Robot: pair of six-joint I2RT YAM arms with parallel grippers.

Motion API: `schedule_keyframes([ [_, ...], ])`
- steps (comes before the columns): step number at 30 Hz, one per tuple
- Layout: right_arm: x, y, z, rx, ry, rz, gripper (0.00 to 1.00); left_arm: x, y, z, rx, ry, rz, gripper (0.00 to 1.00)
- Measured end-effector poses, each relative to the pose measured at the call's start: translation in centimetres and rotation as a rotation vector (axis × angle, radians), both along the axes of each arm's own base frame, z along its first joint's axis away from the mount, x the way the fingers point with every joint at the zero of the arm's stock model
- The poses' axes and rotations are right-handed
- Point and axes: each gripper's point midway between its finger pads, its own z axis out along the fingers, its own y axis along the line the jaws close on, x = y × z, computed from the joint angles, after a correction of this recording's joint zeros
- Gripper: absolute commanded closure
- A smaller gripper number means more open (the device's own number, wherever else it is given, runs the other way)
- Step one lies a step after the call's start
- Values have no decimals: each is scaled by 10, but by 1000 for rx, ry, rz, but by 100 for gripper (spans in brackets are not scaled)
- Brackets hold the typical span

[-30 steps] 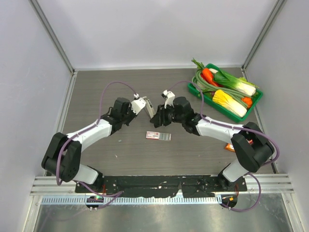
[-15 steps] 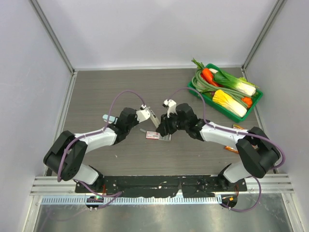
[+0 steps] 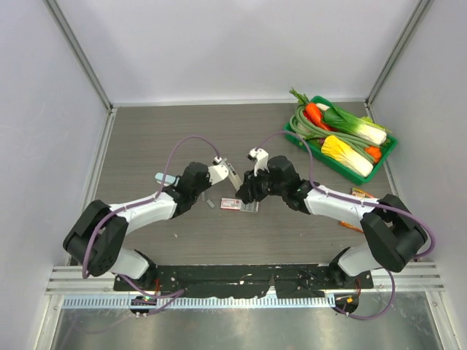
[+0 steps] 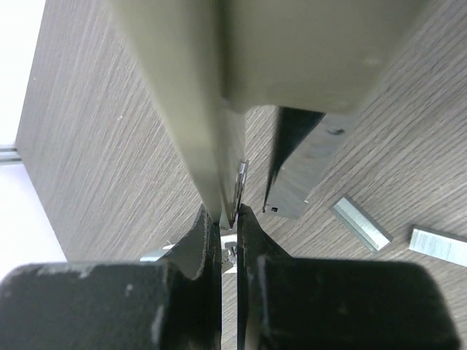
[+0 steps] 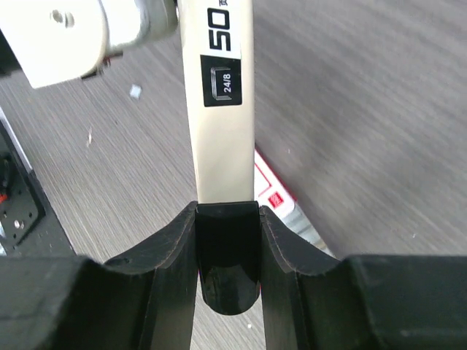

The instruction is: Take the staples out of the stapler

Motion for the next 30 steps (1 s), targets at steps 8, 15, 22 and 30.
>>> schedule_keyframes([
  [8,55,26,74,104,-138,-109,99,-3,-38,47,-230,99,-24,62],
  [15,102,8,89,44,-206,-270,99,-17,-57,68,-364,223,-85,59],
  [22,112,-14,41,-149,-166,-306,99,-17,-27,61,-437,342,9,55],
  [30,146,-12,6,-375,-140,-287,99,-4,12,76,-550,366,120,55],
])
